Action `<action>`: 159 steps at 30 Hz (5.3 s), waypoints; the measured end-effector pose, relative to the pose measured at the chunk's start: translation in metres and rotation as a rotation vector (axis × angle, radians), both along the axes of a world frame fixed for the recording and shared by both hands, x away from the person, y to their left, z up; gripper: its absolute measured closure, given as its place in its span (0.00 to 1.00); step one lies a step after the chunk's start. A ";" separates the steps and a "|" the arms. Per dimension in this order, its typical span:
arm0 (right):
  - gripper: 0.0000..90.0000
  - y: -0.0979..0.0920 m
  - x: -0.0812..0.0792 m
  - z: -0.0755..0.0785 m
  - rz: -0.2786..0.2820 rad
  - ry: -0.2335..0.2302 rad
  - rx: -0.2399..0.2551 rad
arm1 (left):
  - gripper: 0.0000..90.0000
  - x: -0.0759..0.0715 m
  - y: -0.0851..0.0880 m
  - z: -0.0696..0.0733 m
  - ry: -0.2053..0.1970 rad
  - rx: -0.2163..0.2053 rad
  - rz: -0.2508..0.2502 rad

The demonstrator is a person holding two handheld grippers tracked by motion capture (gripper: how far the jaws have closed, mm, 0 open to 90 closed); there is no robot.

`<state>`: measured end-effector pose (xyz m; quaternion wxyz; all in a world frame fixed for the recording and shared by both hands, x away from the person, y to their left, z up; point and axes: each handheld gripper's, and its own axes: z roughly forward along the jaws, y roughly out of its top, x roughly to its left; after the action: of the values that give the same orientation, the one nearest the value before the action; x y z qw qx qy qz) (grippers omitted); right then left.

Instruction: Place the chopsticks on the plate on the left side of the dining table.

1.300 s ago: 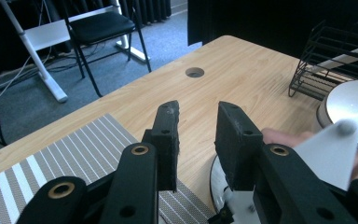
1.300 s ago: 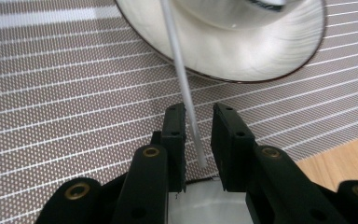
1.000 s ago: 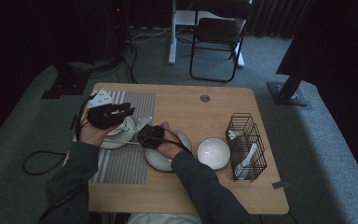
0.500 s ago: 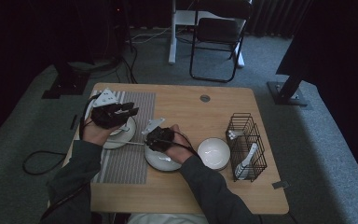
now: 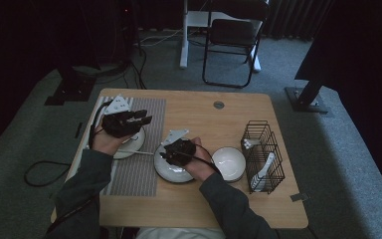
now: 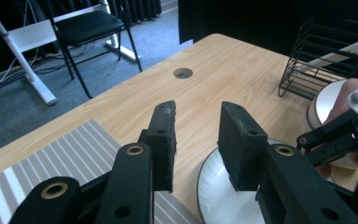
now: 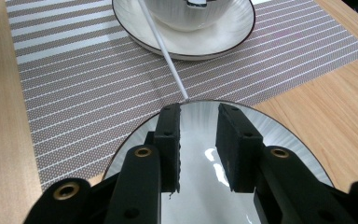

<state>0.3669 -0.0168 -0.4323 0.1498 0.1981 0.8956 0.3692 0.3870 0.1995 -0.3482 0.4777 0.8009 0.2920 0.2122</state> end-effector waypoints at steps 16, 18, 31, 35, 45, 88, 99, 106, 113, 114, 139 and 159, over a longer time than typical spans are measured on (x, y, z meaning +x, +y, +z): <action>0.75 -0.028 -0.022 -0.007 -0.065 0.014 0.070 | 0.73 0.003 -0.024 0.000 -0.003 0.002 -0.049; 0.74 -0.030 -0.026 -0.007 -0.067 0.009 0.072 | 0.73 0.003 -0.027 0.001 -0.004 0.002 -0.057; 0.72 -0.044 -0.042 -0.017 -0.096 0.012 0.081 | 0.72 0.005 -0.047 -0.001 -0.001 -0.004 -0.098; 0.72 -0.051 -0.048 -0.019 -0.107 0.005 0.087 | 0.72 0.005 -0.052 0.000 -0.003 -0.014 -0.107; 0.71 -0.066 -0.058 -0.027 -0.147 0.002 0.076 | 0.71 0.005 -0.064 0.002 -0.004 -0.006 -0.135; 0.70 -0.097 -0.079 -0.037 -0.215 0.016 0.109 | 0.68 0.013 -0.135 0.012 -0.027 0.056 -0.265; 0.70 -0.105 -0.083 -0.037 -0.239 0.012 0.125 | 0.68 0.015 -0.158 0.012 -0.033 0.078 -0.307; 0.71 -0.107 -0.085 -0.038 -0.248 0.011 0.128 | 0.68 0.015 -0.170 0.010 -0.028 0.090 -0.327; 0.71 -0.105 -0.089 -0.041 -0.239 0.013 0.123 | 0.68 0.015 -0.179 0.010 -0.029 0.097 -0.341; 0.71 -0.105 -0.089 -0.042 -0.241 0.013 0.127 | 0.68 0.015 -0.180 0.010 -0.030 0.101 -0.343; 0.70 -0.110 -0.098 -0.043 -0.261 0.018 0.152 | 0.69 0.001 -0.211 0.005 -0.022 0.094 -0.429; 0.69 -0.110 -0.098 -0.043 -0.264 0.023 0.154 | 0.67 -0.012 -0.239 0.001 -0.020 0.114 -0.497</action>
<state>0.2689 -0.1273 -0.4758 0.1712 0.3290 0.8325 0.4115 0.3754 -0.0398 -0.3475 0.4720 0.8717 0.0688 0.1121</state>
